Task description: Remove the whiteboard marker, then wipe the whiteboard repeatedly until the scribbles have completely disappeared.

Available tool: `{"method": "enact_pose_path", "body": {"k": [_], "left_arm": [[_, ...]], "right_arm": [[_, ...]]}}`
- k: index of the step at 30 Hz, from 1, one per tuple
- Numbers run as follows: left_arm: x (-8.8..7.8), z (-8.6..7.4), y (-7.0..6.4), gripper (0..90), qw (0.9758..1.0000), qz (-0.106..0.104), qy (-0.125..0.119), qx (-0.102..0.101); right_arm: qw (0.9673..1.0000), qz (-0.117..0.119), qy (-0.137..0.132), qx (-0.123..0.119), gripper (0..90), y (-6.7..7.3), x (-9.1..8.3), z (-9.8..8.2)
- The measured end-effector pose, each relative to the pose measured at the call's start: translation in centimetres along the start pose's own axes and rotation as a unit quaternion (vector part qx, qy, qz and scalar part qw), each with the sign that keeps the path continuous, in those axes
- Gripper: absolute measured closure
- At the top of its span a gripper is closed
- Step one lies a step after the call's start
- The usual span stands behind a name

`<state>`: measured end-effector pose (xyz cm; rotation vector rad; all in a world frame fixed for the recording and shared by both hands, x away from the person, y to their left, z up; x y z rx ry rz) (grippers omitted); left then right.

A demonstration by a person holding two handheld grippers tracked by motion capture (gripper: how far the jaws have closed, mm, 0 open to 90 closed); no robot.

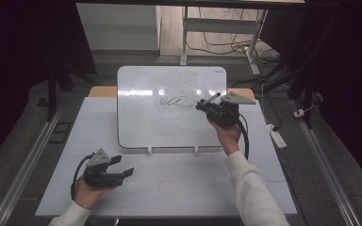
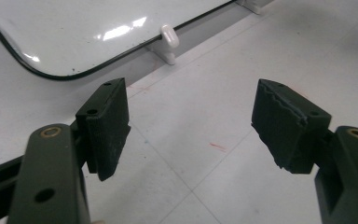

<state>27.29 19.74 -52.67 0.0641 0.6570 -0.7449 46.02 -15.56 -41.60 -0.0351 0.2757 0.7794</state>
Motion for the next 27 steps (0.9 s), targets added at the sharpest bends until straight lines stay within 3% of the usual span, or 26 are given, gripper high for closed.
{"method": "enact_pose_path", "body": {"k": [4,8,10,13,16,18,20,22,23,25,26,27], "left_arm": [[-0.1,-0.2,0.2,27.4,1.0000,0.009,-0.002,-0.003],[-0.1,-0.1,0.5,27.4,0.9999,0.011,-0.007,-0.007],[0.0,-0.1,0.6,27.4,0.9999,0.014,-0.007,-0.006],[-0.1,-0.2,0.7,27.4,0.9998,0.016,-0.009,-0.006],[-0.2,-0.2,0.6,27.6,0.9998,0.018,-0.013,-0.003],[-0.2,-0.3,0.5,27.6,0.9997,0.019,-0.013,-0.002],[-0.2,-0.3,0.5,27.7,0.9997,0.020,-0.012,0.001],[-0.2,-0.3,0.4,27.7,0.9997,0.019,-0.013,0.003],[-0.2,-0.3,0.5,27.7,0.9997,0.019,-0.014,0.003],[-0.2,-0.3,0.6,27.7,0.9997,0.019,-0.014,0.001],[-0.2,-0.3,0.7,27.7,0.9997,0.020,-0.013,0.001],[-0.2,-0.3,0.7,27.7,0.9997,0.020,-0.013,0.000]], "right_arm": [[1.0000,-0.006,0.007,0.000,77.1,-1.3,2.1,-0.3],[0.9994,-0.017,0.021,-0.020,77.1,-1.5,3.5,-1.3],[0.9997,-0.017,0.014,-0.011,77.1,-1.7,3.9,-1.5],[0.9998,0.006,0.018,-0.004,77.1,-1.0,4.7,-2.2],[0.9981,0.038,0.037,-0.031,77.2,0.7,5.3,-3.0],[0.9982,0.016,0.032,-0.048,77.2,0.4,5.1,-2.6],[0.9997,-0.018,0.007,-0.017,77.2,-1.2,4.5,-1.9],[0.9996,-0.019,-0.007,0.017,77.2,-1.9,4.2,-1.9],[0.9999,-0.007,0.003,0.015,77.2,-1.5,4.3,-2.2],[0.9987,0.027,0.033,-0.027,77.2,0.2,4.9,-3.2],[0.9977,0.026,0.039,-0.049,77.2,0.7,4.9,-3.3],[0.9977,0.023,0.038,-0.050,77.2,0.5,4.8,-3.1]]}}
Point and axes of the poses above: each handheld gripper's, and its own axes: x roughly forward along the jaws, z roughly out of its top, y roughly to its left, the point moved 3 cm from there along x, roughly forward along the jaws, and after that the axes turned 2 degrees about -z, right-handed, at the moved point
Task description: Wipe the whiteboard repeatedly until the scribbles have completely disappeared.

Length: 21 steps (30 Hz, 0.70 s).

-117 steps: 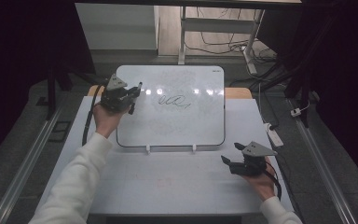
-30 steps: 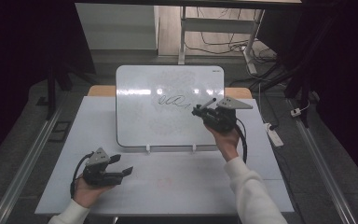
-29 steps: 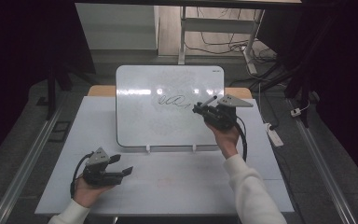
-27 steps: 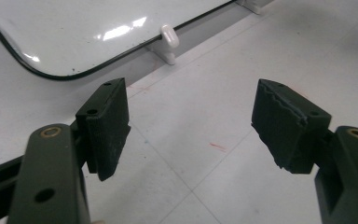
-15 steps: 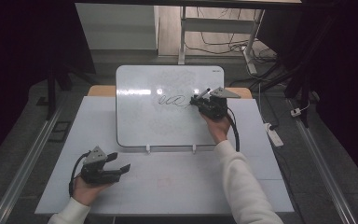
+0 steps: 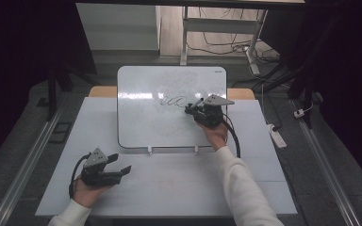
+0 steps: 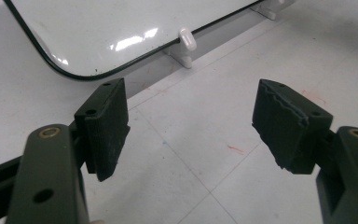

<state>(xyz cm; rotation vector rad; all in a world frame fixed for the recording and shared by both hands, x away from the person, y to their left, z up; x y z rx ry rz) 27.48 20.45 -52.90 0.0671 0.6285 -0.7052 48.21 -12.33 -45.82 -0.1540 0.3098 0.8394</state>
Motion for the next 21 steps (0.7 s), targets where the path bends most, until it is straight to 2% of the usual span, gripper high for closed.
{"method": "enact_pose_path", "body": {"k": [1,2,3,4,5,7,8,9,11,12,13,14,15,16,17,19,21], "left_arm": [[0.0,0.0,0.0,27.7,1.0000,0.001,0.000,-0.001],[-0.1,0.0,-0.1,27.7,1.0000,0.001,-0.001,0.000],[-0.1,0.0,-0.1,27.8,1.0000,0.002,-0.002,0.001],[-0.2,0.0,-0.1,27.8,1.0000,0.002,-0.003,0.001],[-0.2,0.0,-0.1,27.8,1.0000,0.003,-0.004,0.000],[-0.1,0.0,0.1,27.9,1.0000,0.003,-0.003,-0.002],[0.0,0.0,0.1,27.9,1.0000,0.003,-0.002,-0.003],[0.0,0.0,0.1,27.9,1.0000,0.003,-0.001,-0.003],[-0.1,0.0,0.0,27.9,1.0000,0.003,-0.002,-0.002],[-0.1,0.0,0.0,28.0,1.0000,0.002,-0.004,-0.001],[-0.1,0.0,0.0,28.0,1.0000,0.002,-0.004,-0.001],[-0.1,0.0,0.1,28.1,1.0000,0.002,-0.004,-0.002],[-0.1,0.0,0.1,28.1,1.0000,0.002,-0.004,-0.004],[0.0,0.0,0.1,28.1,1.0000,0.001,-0.003,-0.004],[-0.1,-0.1,0.1,28.1,1.0000,0.002,-0.003,-0.003],[-0.2,-0.1,0.0,28.1,1.0000,0.002,-0.005,-0.003],[-0.2,-0.1,0.0,28.2,1.0000,0.002,-0.006,-0.003]], "right_arm": [[0.9996,-0.017,-0.014,0.016,77.2,-0.7,-0.3,0.3],[0.9980,-0.036,-0.029,0.043,77.2,-1.6,-0.7,0.5],[0.9963,-0.042,-0.040,0.064,77.2,-2.3,-1.0,0.6],[0.9958,-0.038,-0.043,0.071,77.2,-2.3,-1.0,0.4],[0.9969,-0.030,-0.034,0.065,77.2,-1.9,-0.8,0.2],[0.9997,0.000,-0.011,0.021,77.2,-0.4,-0.1,-0.1],[1.0000,-0.003,-0.007,0.006,77.2,-0.3,-0.1,-0.1],[0.9998,-0.004,-0.012,0.016,77.2,-0.7,-0.1,0.1],[0.9969,-0.033,-0.037,0.061,77.2,-2.0,-0.5,0.6],[0.9959,-0.029,-0.042,0.075,77.2,-2.0,-0.5,0.7],[0.9966,-0.017,-0.035,0.072,77.2,-1.5,-0.1,0.7],[0.9986,-0.001,-0.019,0.050,77.2,-0.4,0.4,0.4],[0.9998,0.010,-0.005,0.017,77.2,0.6,0.9,0.1],[1.0000,0.006,0.000,-0.004,77.2,1.1,1.1,0.1],[1.0000,0.006,-0.002,0.006,77.2,0.8,1.2,0.3],[0.9982,-0.011,-0.029,0.050,77.2,-0.5,0.8,0.7],[0.9972,-0.019,-0.036,0.063,77.2,-0.9,0.7,0.9]]}}
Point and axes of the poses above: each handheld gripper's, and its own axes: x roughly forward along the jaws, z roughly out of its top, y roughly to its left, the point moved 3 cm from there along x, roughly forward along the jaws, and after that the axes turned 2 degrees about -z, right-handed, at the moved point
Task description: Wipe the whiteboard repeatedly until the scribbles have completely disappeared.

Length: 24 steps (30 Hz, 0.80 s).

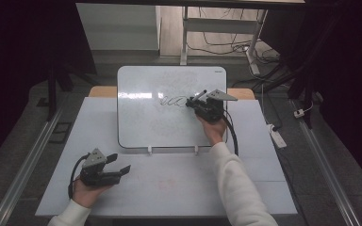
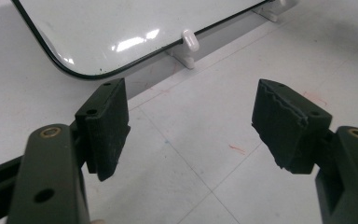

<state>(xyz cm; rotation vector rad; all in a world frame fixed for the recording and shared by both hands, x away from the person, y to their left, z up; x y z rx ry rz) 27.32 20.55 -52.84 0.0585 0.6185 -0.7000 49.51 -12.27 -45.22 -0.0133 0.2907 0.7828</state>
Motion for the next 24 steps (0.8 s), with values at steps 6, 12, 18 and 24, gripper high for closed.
{"method": "enact_pose_path", "body": {"k": [6,12,18,24], "left_arm": [[0.1,0.0,0.0,28.2,1.0000,0.001,0.003,0.001],[0.1,0.0,0.0,28.3,1.0000,0.000,0.003,0.001],[-0.1,-0.1,0.1,28.4,1.0000,0.001,0.000,0.000],[0.0,-0.1,0.1,28.4,1.0000,0.000,0.001,-0.002]], "right_arm": [[0.9982,0.033,0.032,-0.039,77.2,1.7,0.7,-0.6],[0.9979,0.041,0.030,-0.040,77.2,3.0,1.4,-1.1],[0.9999,0.012,0.001,-0.003,77.2,1.5,1.3,-0.1],[0.9993,0.019,0.013,-0.029,77.3,2.2,1.7,0.0]]}}
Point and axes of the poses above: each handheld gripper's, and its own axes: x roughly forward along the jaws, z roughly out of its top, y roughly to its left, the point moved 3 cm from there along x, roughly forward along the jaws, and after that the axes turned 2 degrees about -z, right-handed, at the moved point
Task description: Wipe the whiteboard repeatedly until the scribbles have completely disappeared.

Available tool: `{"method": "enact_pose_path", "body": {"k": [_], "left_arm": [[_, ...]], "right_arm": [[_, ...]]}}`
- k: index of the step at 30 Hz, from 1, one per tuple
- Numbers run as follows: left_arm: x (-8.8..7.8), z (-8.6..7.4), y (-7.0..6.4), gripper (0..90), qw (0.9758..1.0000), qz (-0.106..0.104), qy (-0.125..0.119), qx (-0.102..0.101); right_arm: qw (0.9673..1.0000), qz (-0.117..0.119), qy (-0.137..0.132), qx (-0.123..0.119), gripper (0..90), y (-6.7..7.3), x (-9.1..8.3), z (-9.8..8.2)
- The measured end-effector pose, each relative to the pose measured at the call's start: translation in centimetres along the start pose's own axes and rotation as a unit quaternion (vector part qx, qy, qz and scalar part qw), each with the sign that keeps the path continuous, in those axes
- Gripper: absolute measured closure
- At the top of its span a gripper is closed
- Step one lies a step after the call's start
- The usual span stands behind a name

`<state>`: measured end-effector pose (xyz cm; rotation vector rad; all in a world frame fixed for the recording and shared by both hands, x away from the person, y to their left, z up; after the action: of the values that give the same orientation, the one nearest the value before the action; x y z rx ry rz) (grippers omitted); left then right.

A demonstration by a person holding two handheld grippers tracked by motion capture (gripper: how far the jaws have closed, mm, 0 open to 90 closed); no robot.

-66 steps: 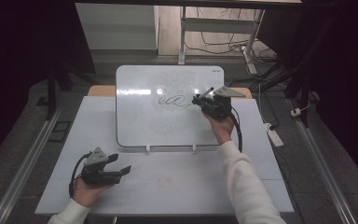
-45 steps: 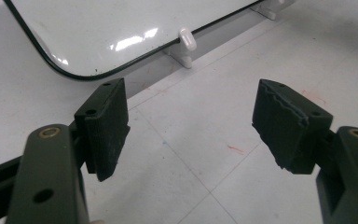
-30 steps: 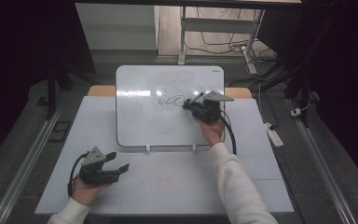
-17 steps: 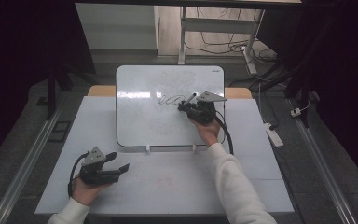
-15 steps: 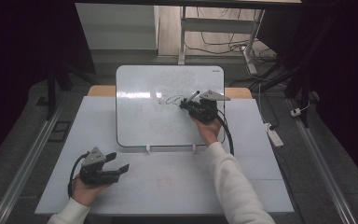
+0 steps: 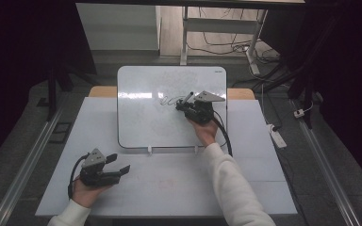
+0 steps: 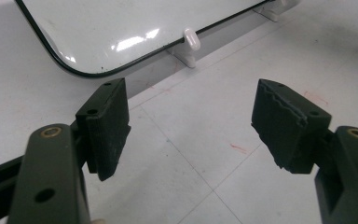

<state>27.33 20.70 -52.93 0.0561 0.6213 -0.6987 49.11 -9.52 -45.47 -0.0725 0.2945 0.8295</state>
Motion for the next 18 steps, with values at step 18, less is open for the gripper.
{"method": "enact_pose_path", "body": {"k": [18], "left_arm": [[0.1,-0.1,0.1,28.5,1.0000,-0.001,0.003,0.001]], "right_arm": [[1.0000,-0.004,-0.004,-0.004,77.3,-0.5,-0.2,0.4]]}}
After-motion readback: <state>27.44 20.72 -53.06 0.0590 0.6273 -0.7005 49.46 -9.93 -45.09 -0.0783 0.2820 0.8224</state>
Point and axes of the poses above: each handheld gripper's, and its own axes: x roughly forward along the jaws, z roughly out of its top, y roughly to its left, the point moved 3 cm from there along x, roughly forward along the jaws, and after that the axes turned 2 degrees about -z, right-handed, at the moved point
